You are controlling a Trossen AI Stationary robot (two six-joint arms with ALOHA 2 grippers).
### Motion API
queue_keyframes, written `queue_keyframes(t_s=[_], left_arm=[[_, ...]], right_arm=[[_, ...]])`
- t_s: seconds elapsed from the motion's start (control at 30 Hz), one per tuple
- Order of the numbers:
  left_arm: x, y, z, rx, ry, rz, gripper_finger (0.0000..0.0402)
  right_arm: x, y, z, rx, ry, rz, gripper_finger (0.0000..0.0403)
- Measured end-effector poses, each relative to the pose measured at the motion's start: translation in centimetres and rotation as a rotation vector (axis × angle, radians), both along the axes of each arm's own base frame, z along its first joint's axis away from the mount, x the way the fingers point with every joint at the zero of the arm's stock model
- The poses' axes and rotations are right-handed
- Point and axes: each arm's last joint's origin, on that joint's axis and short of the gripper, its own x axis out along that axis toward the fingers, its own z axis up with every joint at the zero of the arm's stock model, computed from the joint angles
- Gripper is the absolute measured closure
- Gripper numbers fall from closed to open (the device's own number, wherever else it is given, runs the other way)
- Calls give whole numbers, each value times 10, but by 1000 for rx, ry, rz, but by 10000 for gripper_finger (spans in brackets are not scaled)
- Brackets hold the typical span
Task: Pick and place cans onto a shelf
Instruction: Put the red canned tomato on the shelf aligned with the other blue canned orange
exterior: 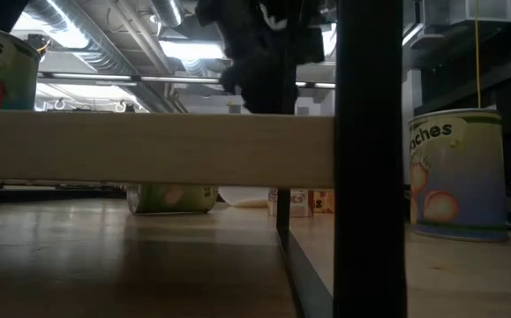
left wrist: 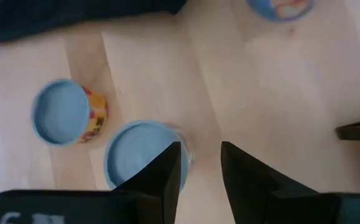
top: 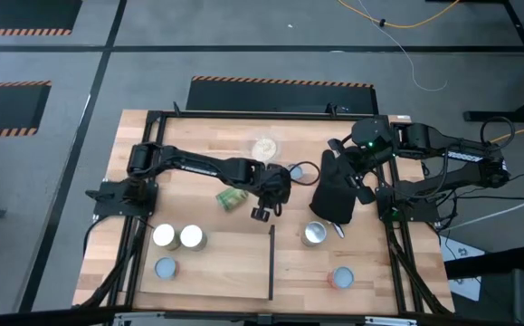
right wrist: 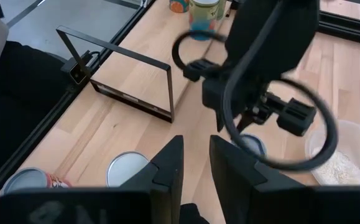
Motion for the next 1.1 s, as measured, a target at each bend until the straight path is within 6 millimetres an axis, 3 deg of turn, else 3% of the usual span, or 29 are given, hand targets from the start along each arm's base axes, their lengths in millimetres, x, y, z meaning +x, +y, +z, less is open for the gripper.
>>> queue_keyframes(t_s=[0.33, 1.1], left_arm=[[6, 12, -19, 32, 36, 47, 296], [6, 12, -19, -25, 35, 58, 294]], right_arm=[[0, 0, 0, 0, 0, 0, 320], [0, 0, 0, 0, 0, 0, 320]])
